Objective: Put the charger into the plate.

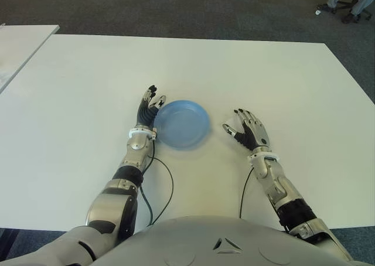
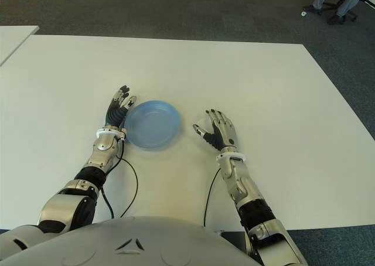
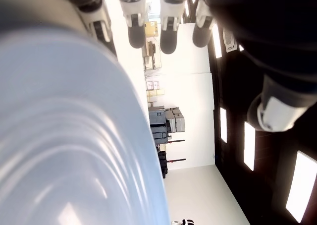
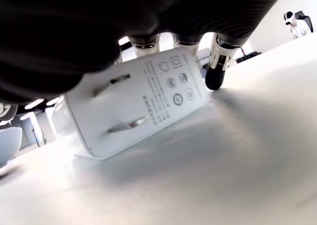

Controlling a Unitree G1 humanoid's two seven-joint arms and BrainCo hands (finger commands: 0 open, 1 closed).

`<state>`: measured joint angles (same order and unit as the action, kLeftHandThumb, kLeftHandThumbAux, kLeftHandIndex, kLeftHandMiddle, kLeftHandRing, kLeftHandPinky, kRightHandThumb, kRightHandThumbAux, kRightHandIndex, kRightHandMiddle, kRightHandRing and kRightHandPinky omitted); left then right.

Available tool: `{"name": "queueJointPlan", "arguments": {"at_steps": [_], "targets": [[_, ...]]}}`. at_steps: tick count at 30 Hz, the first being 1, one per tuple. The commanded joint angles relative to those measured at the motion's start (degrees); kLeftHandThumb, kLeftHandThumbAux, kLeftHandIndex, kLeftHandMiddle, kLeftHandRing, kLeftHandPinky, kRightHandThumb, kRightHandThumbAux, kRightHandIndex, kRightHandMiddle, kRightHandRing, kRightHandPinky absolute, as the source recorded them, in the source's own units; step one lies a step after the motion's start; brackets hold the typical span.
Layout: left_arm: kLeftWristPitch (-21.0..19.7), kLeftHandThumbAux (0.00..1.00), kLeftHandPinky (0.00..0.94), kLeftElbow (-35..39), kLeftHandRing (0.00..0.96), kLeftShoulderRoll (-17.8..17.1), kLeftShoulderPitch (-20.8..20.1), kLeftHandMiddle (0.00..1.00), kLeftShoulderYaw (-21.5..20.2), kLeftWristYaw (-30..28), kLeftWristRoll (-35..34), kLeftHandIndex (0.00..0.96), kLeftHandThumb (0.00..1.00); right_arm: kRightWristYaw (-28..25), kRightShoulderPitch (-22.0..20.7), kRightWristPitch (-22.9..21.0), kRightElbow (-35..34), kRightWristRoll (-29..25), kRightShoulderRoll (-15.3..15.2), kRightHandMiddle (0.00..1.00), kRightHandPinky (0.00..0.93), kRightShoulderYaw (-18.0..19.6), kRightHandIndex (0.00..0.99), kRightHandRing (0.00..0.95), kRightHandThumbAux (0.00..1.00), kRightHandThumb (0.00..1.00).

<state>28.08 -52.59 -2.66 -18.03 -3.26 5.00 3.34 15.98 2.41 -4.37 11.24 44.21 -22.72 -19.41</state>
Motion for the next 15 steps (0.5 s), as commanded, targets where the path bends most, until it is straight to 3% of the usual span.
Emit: {"name": "queueJointPlan", "arguments": {"at_steps": [1,6,15], "targets": [[-2.1,0.487,0.005,-2.4,0.055,0.1,1.4,0.094,0.3,-0.7,0.1,0.01,0.0,-4.6,3.4,-2.8,-1.2,1.3,-1.3,0.0,0.0,-1.2,0.0,0.0,0.114,0.317],[-1.8,0.482,0.006,-2.6,0.056,0.1,1.3,0.097,0.4,-0.9,0.1,0.01,0.0,-9.3,4.3,-4.9,-3.8,2.5,-2.6,0.0,0.0,-1.9,0.0,0.0,0.115,0.314],[-1.9,0.487,0.016,-2.3,0.064,0.1,1.4,0.104,0.5,-1.0,0.2,0.016,0.0,-13.0,5.3,-7.2,-6.5,3.4,-3.1,0.0,0.0,-2.0,0.0,0.0,0.121,0.312]]}}
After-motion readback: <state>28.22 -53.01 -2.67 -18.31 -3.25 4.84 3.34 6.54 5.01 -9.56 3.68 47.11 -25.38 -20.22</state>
